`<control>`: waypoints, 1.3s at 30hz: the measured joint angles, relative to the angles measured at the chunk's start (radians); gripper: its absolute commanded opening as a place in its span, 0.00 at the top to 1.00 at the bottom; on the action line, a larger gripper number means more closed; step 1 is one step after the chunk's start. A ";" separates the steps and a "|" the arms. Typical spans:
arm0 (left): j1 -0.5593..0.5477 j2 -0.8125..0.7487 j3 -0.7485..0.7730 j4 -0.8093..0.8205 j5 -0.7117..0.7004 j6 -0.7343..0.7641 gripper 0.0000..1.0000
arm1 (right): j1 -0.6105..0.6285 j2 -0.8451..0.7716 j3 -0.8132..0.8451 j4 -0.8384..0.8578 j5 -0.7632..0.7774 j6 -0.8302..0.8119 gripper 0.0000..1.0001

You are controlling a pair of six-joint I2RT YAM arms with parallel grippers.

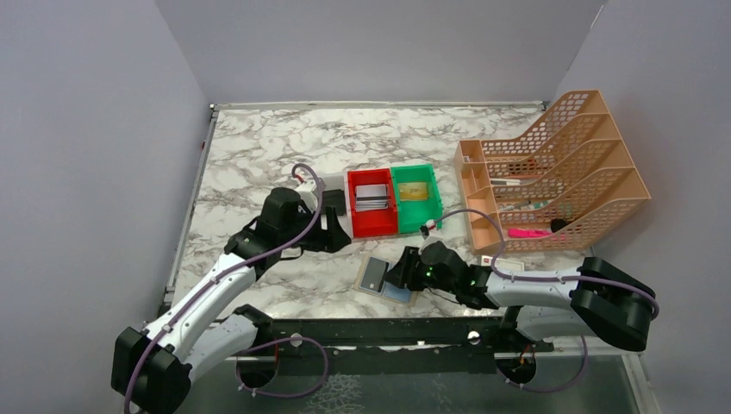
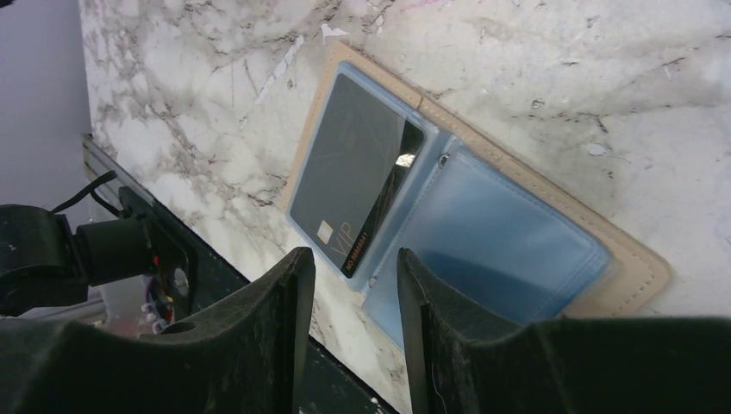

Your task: Take the credit cards out of the card holder

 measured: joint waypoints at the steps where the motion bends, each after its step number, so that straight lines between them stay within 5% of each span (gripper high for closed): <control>1: -0.013 0.009 0.000 0.007 -0.008 -0.005 0.29 | 0.000 0.004 -0.001 0.012 -0.005 0.007 0.55; 12: -0.186 0.132 -0.002 0.103 -0.108 -0.061 0.33 | 0.000 -0.010 -0.003 0.024 -0.003 0.025 0.60; 33: -0.323 0.290 -0.143 0.269 -0.118 -0.129 0.44 | 0.000 0.178 0.077 0.040 -0.018 0.027 0.71; 39: -0.336 0.343 -0.158 0.334 -0.117 -0.134 0.60 | 0.000 0.184 0.094 0.017 -0.014 0.042 0.73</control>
